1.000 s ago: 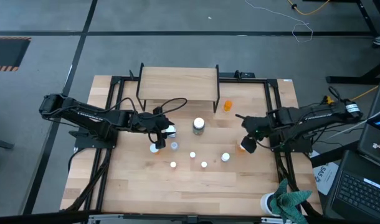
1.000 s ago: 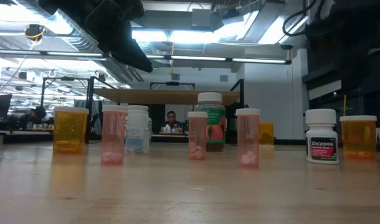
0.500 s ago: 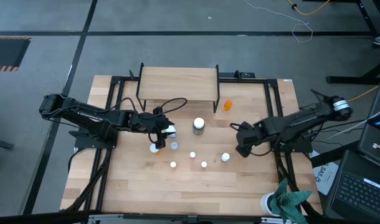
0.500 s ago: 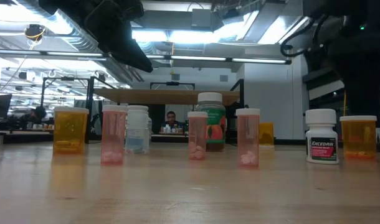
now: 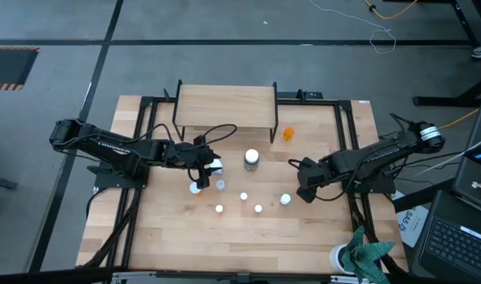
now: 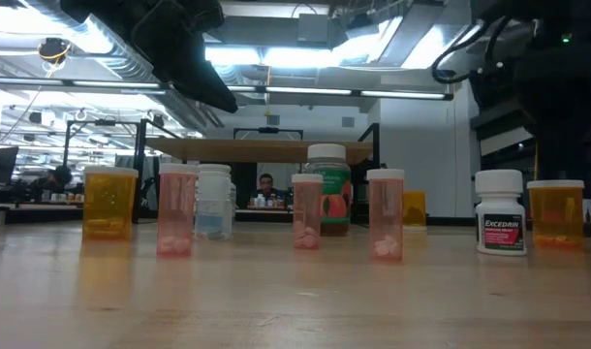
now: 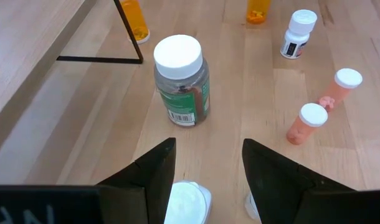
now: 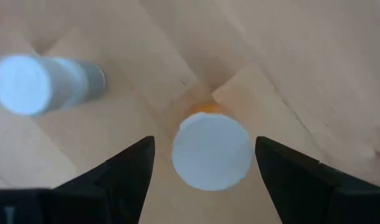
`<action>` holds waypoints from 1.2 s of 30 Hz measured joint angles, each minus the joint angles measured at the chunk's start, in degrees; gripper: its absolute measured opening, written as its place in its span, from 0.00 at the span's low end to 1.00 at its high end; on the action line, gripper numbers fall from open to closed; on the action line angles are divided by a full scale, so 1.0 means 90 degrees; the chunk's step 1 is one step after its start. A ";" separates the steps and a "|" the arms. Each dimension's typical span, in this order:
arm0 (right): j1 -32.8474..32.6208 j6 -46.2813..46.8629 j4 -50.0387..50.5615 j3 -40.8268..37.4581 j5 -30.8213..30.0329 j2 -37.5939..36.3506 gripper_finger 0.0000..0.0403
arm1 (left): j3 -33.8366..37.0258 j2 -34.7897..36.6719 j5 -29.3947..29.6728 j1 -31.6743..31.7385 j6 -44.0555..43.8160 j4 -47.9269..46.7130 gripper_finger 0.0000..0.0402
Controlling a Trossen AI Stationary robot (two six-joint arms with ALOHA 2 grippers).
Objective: Pick and place medicine bottles onto shelf by color
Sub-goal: Put the right orange pill bottle on the shelf
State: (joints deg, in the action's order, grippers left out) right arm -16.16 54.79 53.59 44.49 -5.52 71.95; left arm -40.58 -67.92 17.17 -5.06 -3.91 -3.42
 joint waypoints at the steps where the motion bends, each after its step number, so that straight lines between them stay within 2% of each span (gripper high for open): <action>1: -0.0025 -0.0002 0.0040 0.0000 0.0000 0.0061 0.70 | 0.0000 0.0000 0.0000 0.0000 0.0000 0.0000 0.45; 13: -0.0066 0.0049 -0.0027 -0.0001 -0.0002 0.0556 0.69 | 0.0000 0.0000 0.0000 0.0000 0.0001 0.0000 0.45; 20: -0.0066 0.0046 -0.0023 -0.0002 0.0000 0.0548 0.53 | 0.0000 0.0000 -0.0002 0.0000 0.0001 0.0000 0.45; 24: -0.0063 -0.0080 0.0035 0.0066 0.0022 0.0548 0.52 | 0.0000 0.0000 0.0029 0.0000 0.0004 0.0000 0.45; 28: -0.0048 -0.0533 0.0140 0.0598 0.0020 0.0548 0.52 | 0.0000 0.0000 0.0032 0.0007 0.0005 0.0001 0.45; 32: 0.0101 -0.1146 0.0718 0.1578 -0.0034 0.0548 0.52 | 0.0000 0.0000 0.0033 0.0007 0.0006 0.0000 0.45; 36: 0.0400 -0.1898 0.1129 0.2772 -0.0739 0.0546 0.52 | 0.0000 0.0000 0.0035 0.0007 0.0006 0.0000 0.45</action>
State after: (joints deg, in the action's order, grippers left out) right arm -12.56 37.71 63.74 69.44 -12.17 76.86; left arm -40.58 -67.92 17.48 -4.99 -3.86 -3.42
